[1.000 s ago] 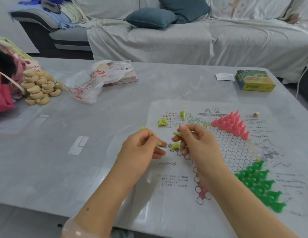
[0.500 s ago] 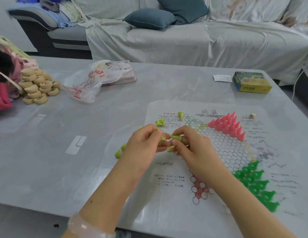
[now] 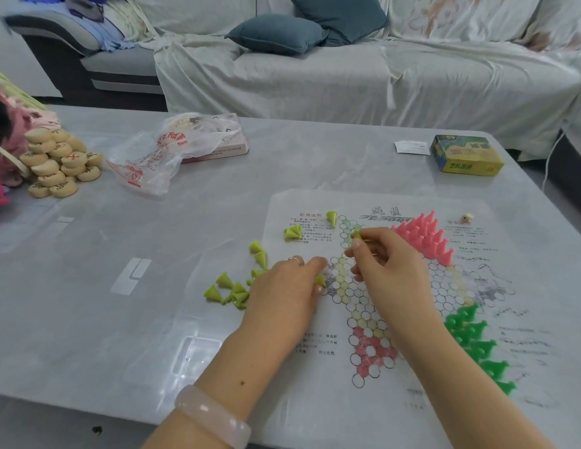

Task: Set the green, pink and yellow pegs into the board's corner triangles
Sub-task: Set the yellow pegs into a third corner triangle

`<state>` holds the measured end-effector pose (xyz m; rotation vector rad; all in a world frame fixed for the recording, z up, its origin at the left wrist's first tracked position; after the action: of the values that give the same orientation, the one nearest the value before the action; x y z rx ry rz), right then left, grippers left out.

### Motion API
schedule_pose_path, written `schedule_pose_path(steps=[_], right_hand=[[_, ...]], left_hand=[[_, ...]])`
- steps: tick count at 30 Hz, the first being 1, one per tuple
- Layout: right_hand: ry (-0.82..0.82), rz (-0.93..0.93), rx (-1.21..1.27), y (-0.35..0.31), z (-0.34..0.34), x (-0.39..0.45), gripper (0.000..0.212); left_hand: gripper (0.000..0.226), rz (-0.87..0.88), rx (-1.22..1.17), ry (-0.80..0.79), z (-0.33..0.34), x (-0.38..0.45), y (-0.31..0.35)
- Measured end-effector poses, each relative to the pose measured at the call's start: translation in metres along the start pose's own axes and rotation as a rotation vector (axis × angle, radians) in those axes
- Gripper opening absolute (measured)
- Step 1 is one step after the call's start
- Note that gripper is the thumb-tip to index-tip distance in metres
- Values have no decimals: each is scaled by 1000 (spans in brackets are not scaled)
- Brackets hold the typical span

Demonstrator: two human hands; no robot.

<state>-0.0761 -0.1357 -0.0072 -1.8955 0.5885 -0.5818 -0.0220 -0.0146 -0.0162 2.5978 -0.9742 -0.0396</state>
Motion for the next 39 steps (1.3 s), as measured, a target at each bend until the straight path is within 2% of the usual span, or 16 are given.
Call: schedule_pose_path(steps=[3, 5, 9, 12, 14, 16, 22, 28, 39], right_hand=[[-24, 26, 29, 0, 4, 1, 6], [-45, 35, 17, 1, 9, 2, 5], [-109, -20, -92, 3, 22, 2, 6], [-113, -86, -223, 2, 27, 1, 5], [-123, -77, -209, 1, 31, 0, 4], [-149, -73, -194, 1, 36, -2, 5], [-211, -186, -355, 4, 42, -5, 4], [-228, -247, -478, 8, 48, -6, 5], [-199, -298, -519, 12, 52, -5, 7]], left_hand=[[21, 24, 28, 36, 2, 1, 3], [18, 19, -61, 80, -2, 1, 1], [17, -90, -293, 223, -24, -1, -17], [18, -221, -433, 273, -36, -3, -34], [17, -273, -479, 301, -38, -5, -40], [16, -290, -512, 318, -39, -6, -42], [18, -321, -593, 401, -46, -8, -43], [17, -360, -642, 395, -47, -8, -46], [17, -354, -659, 352, -47, -9, -42]])
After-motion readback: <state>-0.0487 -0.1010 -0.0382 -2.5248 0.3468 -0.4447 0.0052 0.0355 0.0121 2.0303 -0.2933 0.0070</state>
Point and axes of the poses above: each hand's wrist, its own x-axis towards the middle knuckle, its own z-axis out of the palm, y = z × x, the point moved 2 cm from there along x, towards the middle knuckle, and after that the axes turned 3 degrees about -x, right-handed, at the moved point
